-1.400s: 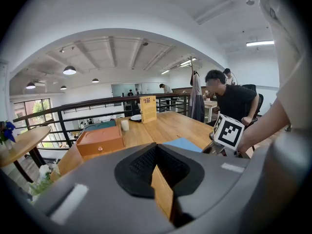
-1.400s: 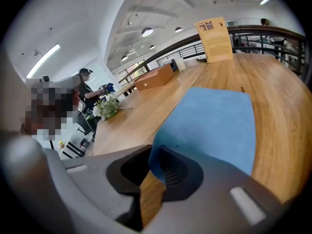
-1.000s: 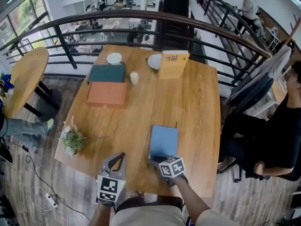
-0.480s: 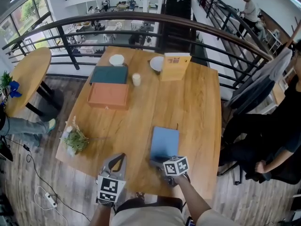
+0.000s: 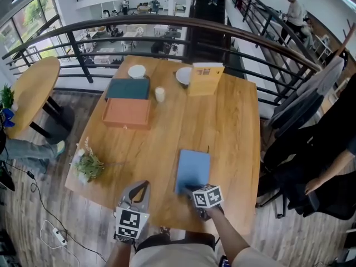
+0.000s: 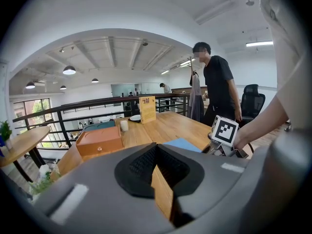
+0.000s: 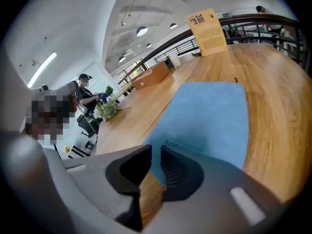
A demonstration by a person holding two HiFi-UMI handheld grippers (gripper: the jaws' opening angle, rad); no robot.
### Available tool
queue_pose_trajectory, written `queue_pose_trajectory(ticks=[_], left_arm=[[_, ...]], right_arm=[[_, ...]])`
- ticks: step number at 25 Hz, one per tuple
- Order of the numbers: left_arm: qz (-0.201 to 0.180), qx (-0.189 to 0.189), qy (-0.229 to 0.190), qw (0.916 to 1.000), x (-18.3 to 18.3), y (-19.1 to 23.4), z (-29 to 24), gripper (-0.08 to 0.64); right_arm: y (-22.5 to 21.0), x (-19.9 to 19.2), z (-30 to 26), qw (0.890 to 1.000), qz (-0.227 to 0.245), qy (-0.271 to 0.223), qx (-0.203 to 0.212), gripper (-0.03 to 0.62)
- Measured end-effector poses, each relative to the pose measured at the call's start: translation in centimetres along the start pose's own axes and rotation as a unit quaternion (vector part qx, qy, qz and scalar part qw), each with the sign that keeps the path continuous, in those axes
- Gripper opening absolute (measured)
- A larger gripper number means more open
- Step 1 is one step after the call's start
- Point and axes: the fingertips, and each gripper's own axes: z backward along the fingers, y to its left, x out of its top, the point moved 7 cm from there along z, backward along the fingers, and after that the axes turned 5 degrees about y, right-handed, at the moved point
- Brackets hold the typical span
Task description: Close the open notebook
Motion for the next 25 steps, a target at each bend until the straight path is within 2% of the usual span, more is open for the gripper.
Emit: queue_pose_trajectory(ticks=[5,12,18,25], left_arm=[[0.0,0.001,0.003,1.0,-0.1,-0.1,0.0,0.006],[-0.003,-0.002,-0.005,1.0,0.6,-0.5,0.0,0.006],[-0.013,-0.005,-0.016,0.9998,1.9,-0.3,0.1,0.006],[-0.033,-0.03,-0.032,0.9985,3.7,-1.5,-0.7,0.006]], right_arm=[[0.0,0.1,-0.2,0.999,0.024,0.013,-0.04,0.006],[0.4,0.0,-0.2,0.996,0.057,0.024,-0.071,0.003],[0.7,0.0,2.5,0.994,0.053,-0.043,-0.087,0.003],[0.0,1.1,7.7,0.987,0.035,-0.106,-0.118,0.003]])
